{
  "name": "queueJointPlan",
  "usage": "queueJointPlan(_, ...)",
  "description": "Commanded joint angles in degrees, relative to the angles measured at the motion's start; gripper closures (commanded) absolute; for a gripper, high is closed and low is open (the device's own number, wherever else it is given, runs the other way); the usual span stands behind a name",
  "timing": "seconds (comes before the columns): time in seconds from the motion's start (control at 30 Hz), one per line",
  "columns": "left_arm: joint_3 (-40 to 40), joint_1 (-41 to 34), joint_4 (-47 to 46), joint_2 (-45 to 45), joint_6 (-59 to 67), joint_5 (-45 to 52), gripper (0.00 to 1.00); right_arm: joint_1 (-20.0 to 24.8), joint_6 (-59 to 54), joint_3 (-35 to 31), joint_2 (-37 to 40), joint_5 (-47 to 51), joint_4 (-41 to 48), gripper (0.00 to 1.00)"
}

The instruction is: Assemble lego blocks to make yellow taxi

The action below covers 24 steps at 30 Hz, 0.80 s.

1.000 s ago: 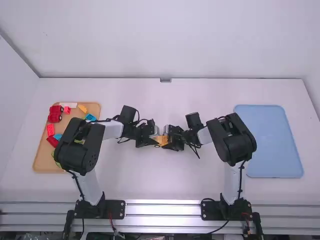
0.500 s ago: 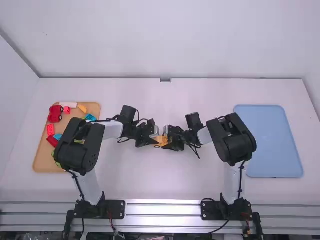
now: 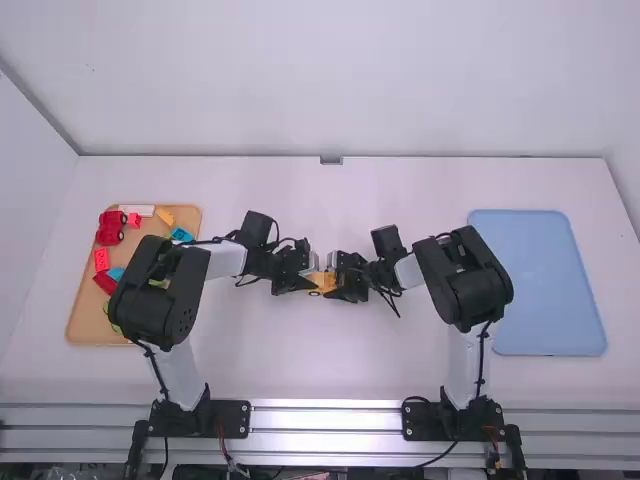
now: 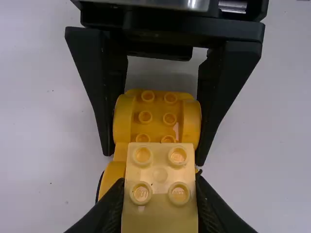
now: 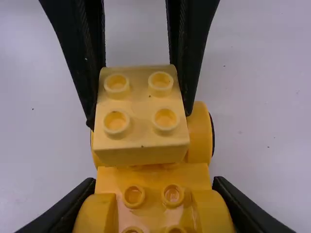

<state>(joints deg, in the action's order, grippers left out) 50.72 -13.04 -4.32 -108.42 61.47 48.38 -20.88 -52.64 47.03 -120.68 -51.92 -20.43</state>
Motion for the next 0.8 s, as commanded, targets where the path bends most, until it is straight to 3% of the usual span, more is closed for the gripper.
queueJointPlan(0.0, -0.2, -0.3, 0.1, -0.4, 0.9, -1.3, 0.86, -0.5, 0.3, -0.8, -0.8, 1.8, 1.3, 0.52)
queueJointPlan(0.33, -0.2, -0.5, 0.2, -0.4, 0.9, -1.4, 0.77, -0.5, 0.3, -0.8, -0.8, 1.9, 1.3, 0.52)
queueJointPlan(0.77, -0.2, -0.1, 0.6, -0.4, 0.9, -1.8, 0.78, -0.5, 0.4, -0.8, -0.8, 1.9, 1.4, 0.52)
